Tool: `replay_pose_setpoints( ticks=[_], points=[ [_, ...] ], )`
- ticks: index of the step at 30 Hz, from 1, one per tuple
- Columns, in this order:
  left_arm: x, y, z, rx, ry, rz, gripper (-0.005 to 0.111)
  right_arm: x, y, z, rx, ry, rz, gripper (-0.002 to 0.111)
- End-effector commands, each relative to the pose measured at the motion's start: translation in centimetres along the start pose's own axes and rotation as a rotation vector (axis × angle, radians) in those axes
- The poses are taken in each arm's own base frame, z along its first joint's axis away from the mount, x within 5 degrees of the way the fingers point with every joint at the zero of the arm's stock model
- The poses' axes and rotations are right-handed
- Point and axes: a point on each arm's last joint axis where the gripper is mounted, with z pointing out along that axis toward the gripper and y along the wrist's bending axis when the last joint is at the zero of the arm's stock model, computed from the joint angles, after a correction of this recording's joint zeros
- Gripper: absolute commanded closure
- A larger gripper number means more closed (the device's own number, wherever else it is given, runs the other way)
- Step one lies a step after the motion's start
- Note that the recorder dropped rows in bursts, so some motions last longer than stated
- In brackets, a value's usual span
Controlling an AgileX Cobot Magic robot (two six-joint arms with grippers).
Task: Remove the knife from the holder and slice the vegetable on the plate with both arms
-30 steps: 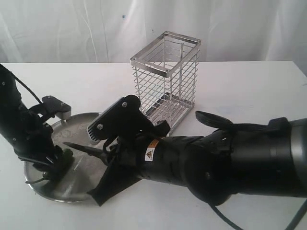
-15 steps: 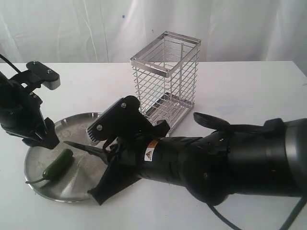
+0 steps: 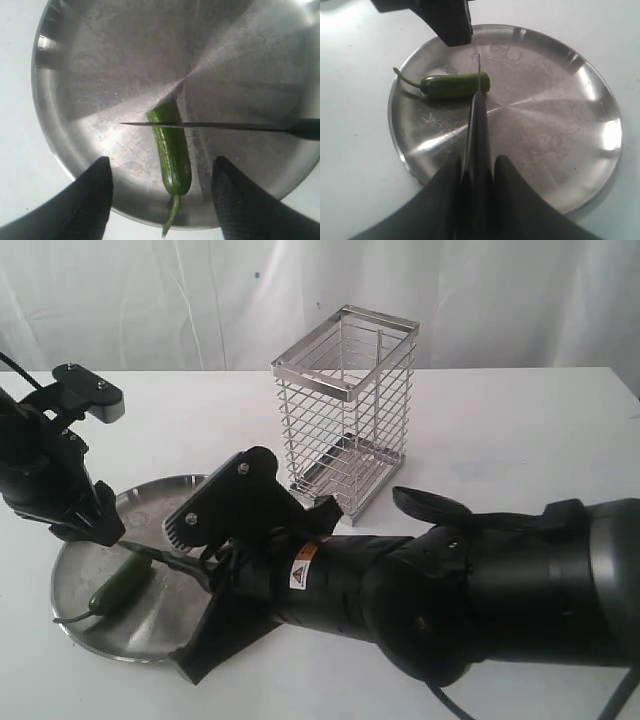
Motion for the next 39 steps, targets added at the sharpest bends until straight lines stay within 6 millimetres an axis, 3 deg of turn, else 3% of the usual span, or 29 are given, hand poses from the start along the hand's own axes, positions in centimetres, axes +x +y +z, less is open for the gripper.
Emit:
replay_pose_setpoints(
  ticks=[1,16,21,33,39],
  points=[
    [-0.1,-0.1,-0.4,0.004,-0.009,-0.017,0.045,0.0,0.1,0.3,0.003,-0.009,-0.015,0.108],
    [-0.2,0.1,0.0,-0.023,-0.052,-0.05,0.045,0.7,0.1,1.1,0.01,0.008,-0.017,0.108],
    [-0.3,0.2,0.0,-0.029,-0.062,-0.052,0.051,0.6,0.0,1.1,0.015,-0.005,-0.019,0.108],
    [-0.5,0.3,0.0,-0.041,-0.083,-0.057,0.052,1.7,0.1,2.2,0.013,0.039,-0.022,0.108],
    [-0.7,0.6,1.0,-0.048,-0.085,-0.062,0.058,2.0,0.1,2.5,0.014,0.05,-0.023,0.108]
  ],
)
